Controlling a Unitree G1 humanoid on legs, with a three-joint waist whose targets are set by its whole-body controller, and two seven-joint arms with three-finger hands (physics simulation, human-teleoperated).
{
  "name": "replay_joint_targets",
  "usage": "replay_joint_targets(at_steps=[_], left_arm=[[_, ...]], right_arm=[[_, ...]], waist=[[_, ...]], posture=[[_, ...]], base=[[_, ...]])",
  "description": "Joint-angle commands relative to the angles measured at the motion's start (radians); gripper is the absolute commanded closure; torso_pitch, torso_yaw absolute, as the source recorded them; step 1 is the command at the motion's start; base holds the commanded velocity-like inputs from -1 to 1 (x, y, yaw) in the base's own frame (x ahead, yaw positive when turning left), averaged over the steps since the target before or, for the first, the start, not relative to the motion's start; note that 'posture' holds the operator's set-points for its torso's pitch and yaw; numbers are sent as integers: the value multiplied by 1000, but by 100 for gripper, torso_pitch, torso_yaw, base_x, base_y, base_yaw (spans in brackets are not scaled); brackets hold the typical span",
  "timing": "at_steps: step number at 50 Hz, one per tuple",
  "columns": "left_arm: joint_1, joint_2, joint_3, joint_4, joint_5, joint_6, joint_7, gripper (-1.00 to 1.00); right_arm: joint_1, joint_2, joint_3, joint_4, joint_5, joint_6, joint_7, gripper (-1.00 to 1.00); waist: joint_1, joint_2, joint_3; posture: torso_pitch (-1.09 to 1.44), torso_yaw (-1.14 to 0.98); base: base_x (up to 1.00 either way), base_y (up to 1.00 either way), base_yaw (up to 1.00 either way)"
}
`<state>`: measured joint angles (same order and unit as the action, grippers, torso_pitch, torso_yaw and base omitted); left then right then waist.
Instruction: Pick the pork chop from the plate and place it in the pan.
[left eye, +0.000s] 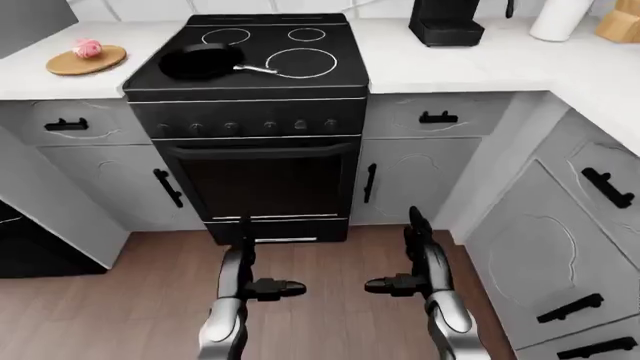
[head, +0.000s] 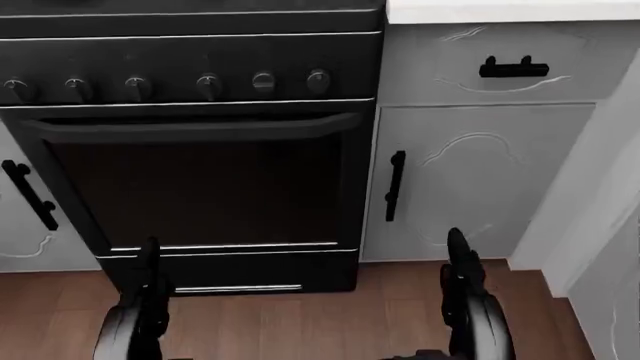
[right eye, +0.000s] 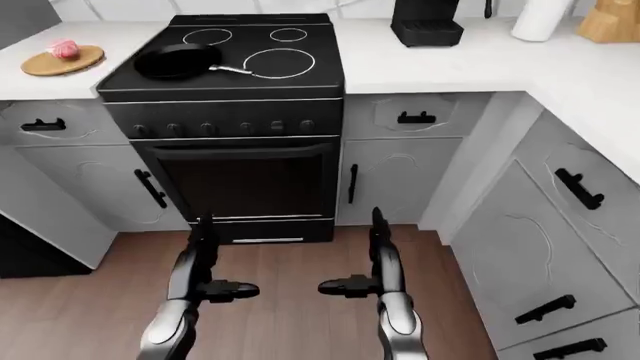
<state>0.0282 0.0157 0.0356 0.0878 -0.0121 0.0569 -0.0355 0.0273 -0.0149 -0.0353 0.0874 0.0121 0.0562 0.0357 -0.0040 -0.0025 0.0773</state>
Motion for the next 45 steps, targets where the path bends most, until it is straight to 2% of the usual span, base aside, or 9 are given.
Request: replay_joint_targets(at_steps=[1,3,5,8,22,30,38,39,45], left_arm=[[-34,4,2,-77,-4,-62,-2,-100],[-33,3,2,-83,-5,-59,-2,-100],[-37,4,4,-76,-9,-63,-3,-100],[-36,4,1,-78,-6,-62,-4,-100],[-125,17,40,-223,-69,138,56,-100],[-634,162,161,-405,-298,702,212,-100],[-979,336,169,-88,-366,713,208,-100],[-1016,351,166,-66,-362,715,203,-100],[-1214,412,162,91,-344,710,170,-100]], right_arm=[[-29,-3,-4,-82,11,-62,4,-100],[-28,-5,-5,-85,13,-60,6,-100],[-31,-6,-7,-74,13,-68,7,-100],[-33,-6,-6,-75,12,-66,6,-100],[-111,-31,-28,-276,70,130,-7,-100],[-503,-159,-131,-558,130,682,-38,-100],[-912,-370,-196,-377,228,890,-60,-100],[-980,-339,-275,-378,324,918,-71,-100],[-1130,-507,-197,-267,303,1003,-50,-100]], waist=[[-2,-8,-1],[7,-1,-62],[6,-6,-17],[7,-8,-76],[9,-4,-91],[8,-5,-93],[11,0,-76],[10,-1,-75],[9,-8,-57]], posture=[[0,0],[0,0],[0,0],[0,0],[0,0],[0,0],[0,0],[0,0],[0,0]], base=[[0,0,0],[0,0,0],[0,0,0],[0,0,0],[0,0,0],[0,0,0],[0,0,0],[0,0,0],[0,0,0]])
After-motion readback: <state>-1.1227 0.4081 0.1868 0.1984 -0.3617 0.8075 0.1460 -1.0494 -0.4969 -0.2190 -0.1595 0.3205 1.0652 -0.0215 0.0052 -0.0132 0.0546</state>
